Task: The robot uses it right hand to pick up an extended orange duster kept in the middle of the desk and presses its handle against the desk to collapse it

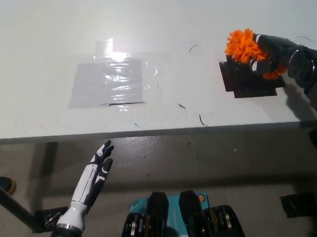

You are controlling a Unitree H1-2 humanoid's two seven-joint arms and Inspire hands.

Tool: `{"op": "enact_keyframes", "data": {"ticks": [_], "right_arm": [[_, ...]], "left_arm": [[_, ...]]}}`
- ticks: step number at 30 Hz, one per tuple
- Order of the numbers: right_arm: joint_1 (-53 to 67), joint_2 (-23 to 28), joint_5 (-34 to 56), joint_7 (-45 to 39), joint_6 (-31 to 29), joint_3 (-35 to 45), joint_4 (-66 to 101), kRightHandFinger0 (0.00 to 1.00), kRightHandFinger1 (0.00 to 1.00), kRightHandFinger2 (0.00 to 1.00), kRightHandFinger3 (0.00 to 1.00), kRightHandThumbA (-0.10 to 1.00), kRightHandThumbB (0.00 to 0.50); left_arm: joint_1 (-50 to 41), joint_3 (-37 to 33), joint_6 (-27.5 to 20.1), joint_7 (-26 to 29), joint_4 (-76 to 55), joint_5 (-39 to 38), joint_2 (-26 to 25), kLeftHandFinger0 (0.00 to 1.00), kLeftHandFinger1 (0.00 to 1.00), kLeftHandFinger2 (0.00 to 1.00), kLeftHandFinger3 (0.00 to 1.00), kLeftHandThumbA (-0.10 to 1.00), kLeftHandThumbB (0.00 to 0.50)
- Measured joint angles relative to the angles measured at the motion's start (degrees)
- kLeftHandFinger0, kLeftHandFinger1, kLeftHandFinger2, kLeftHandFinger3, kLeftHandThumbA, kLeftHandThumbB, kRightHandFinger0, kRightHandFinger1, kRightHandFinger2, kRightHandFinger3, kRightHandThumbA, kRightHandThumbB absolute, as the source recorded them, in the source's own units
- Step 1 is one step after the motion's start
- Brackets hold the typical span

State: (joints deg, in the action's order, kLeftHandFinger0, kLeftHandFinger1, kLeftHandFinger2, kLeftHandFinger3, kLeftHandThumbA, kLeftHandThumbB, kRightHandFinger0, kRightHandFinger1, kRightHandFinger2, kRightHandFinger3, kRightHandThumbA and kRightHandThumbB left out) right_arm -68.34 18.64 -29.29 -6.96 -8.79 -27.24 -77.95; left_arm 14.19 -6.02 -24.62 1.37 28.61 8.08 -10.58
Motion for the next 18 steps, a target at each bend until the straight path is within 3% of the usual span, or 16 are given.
{"op": "enact_keyframes", "data": {"ticks": [5,6,9,10,13,18], "right_arm": [[-0.01,0.09,0.96,2.55,-1.60,3.11,0.14,0.22,0.72,1.00,1.00,-0.10,0.141],[-0.07,0.16,1.34,3.15,-2.15,4.05,0.19,0.20,0.66,0.91,0.97,-0.10,0.126],[-0.25,0.18,3.08,4.81,-3.56,8.48,1.51,0.20,0.65,0.91,0.96,-0.10,0.124],[-0.59,0.19,3.57,5.22,-3.95,9.68,1.90,0.19,0.62,0.87,0.90,-0.10,0.114],[-1.12,0.14,5.03,6.42,-4.90,13.29,6.03,0.04,0.46,0.77,0.79,-0.10,0.127],[-2.21,-0.76,7.10,7.93,-4.16,19.38,17.08,0.00,0.42,0.74,0.82,-0.10,0.123]], "left_arm": [[0.00,-0.01,0.00,0.01,0.00,0.01,-0.02,0.84,0.99,1.00,1.00,1.00,0.500],[0.00,-0.01,0.00,0.01,0.00,0.01,-0.03,0.84,0.99,1.00,1.00,1.00,0.500],[0.01,0.00,0.00,0.00,0.02,-0.01,-0.10,0.84,0.99,1.00,1.00,1.00,0.500],[0.02,0.00,0.00,0.00,0.02,-0.02,-0.14,0.83,0.99,1.00,1.00,1.00,0.500],[0.04,0.00,0.00,-0.01,0.14,-0.15,-0.14,0.83,1.00,1.00,1.00,1.00,0.500],[0.00,0.00,0.00,0.02,0.25,-0.27,-0.15,0.81,0.99,1.00,1.00,1.00,0.500]]}}
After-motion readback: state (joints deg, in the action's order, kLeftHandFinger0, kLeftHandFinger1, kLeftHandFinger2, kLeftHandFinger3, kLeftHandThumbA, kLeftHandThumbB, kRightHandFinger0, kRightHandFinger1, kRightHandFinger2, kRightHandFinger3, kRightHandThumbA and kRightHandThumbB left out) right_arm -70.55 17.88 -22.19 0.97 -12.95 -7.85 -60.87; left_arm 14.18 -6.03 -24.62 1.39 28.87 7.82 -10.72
